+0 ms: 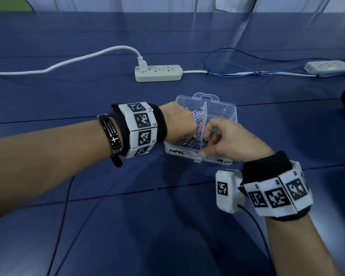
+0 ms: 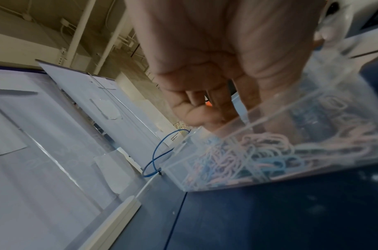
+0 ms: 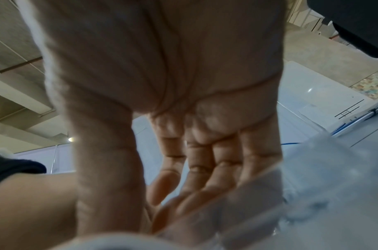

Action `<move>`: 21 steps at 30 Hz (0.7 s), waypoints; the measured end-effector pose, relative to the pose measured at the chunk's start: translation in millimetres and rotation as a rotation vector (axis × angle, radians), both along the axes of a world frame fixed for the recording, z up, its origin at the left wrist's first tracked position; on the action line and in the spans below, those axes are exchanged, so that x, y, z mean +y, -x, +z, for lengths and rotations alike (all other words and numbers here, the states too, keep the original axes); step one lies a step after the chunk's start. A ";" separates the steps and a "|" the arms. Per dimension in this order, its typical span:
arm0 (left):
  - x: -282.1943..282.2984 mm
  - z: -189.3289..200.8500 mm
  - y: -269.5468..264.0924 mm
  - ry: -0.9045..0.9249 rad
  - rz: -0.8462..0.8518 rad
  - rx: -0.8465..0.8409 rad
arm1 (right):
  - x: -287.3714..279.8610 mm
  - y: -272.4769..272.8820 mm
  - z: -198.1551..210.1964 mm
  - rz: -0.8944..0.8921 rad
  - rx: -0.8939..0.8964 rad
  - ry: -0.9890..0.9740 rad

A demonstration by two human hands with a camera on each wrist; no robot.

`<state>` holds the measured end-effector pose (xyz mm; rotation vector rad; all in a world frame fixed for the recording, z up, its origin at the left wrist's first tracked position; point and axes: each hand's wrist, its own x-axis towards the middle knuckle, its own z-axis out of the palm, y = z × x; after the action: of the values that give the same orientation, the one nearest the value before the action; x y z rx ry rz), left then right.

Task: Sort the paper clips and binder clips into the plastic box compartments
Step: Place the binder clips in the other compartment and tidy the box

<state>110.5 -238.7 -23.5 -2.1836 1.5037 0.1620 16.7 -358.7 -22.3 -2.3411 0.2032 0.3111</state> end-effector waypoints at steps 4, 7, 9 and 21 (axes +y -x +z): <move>-0.6 -2.8 -2.6 0.053 0.032 0.016 | 0.0 0.4 0.1 0.001 0.003 0.001; 0.3 -6.0 -4.6 0.093 0.028 0.018 | -0.4 0.1 -0.3 0.002 0.004 0.000; 0.5 -6.8 -4.0 0.085 0.027 0.025 | -0.4 -0.1 -0.3 0.005 0.007 0.000; 2.4 -3.7 -7.4 0.194 0.168 0.200 | -1.9 -0.1 -1.6 0.011 -0.005 0.009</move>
<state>117.8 -236.3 -27.2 -2.5146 1.4931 0.3105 16.7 -360.6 -23.9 -2.3525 0.1901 0.3107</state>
